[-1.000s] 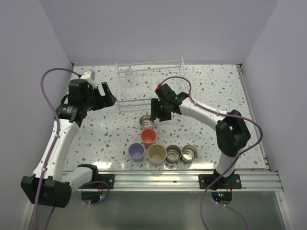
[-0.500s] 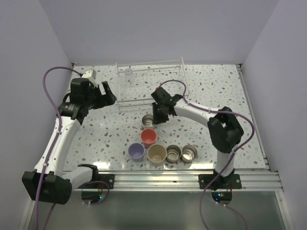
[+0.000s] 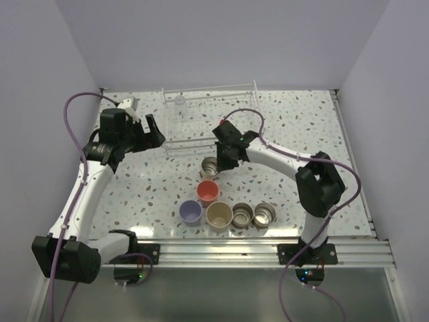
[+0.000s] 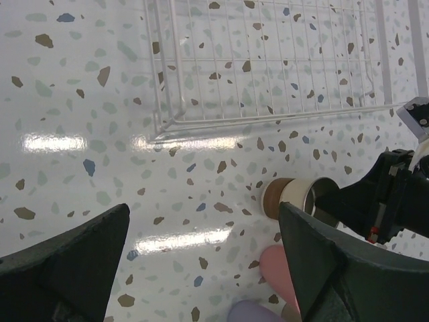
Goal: Load the cups into the dish rack
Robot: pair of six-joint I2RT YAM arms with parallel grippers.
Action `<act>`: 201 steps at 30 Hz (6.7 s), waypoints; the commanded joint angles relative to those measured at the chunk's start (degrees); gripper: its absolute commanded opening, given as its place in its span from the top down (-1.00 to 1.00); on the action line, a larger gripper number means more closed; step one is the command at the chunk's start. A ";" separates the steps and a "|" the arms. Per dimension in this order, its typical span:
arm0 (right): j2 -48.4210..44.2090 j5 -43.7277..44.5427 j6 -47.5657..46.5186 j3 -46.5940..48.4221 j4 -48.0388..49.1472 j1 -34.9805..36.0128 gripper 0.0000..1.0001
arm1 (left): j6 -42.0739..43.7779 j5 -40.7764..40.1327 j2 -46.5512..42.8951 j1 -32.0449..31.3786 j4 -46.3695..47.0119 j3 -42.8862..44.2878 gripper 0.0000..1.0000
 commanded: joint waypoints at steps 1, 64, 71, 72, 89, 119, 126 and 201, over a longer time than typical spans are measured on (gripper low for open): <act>-6.34 2.37 -0.55 2.08 -1.35 0.06 1.00 | 1.71 3.81 -0.74 0.02 3.14 2.13 -0.91; -9.07 -50.01 54.73 0.06 72.38 -13.04 1.00 | -56.90 42.05 8.48 0.20 93.31 -6.84 -1.00; -7.85 -50.80 52.36 1.64 69.84 -13.04 1.00 | -57.17 41.34 9.02 0.20 92.35 -6.39 -1.00; -7.58 -51.06 52.36 1.90 70.10 -13.04 1.00 | -57.26 41.26 9.02 0.20 92.52 -6.74 -1.00; -5.47 -51.15 47.61 4.01 65.88 -12.95 1.00 | -58.67 40.29 10.33 0.11 92.53 -6.75 0.17; -14.52 -48.43 34.97 -2.67 42.61 -26.92 -0.44 | -42.44 41.43 17.18 0.11 69.69 7.22 1.00; -17.42 -45.00 23.80 -0.64 25.38 -28.51 -0.44 | -20.90 35.65 22.28 0.11 36.45 21.79 1.00; -25.69 -38.76 11.40 -11.81 10.86 -28.95 -0.43 | 9.54 -19.12 58.23 -10.61 -1.08 48.80 0.30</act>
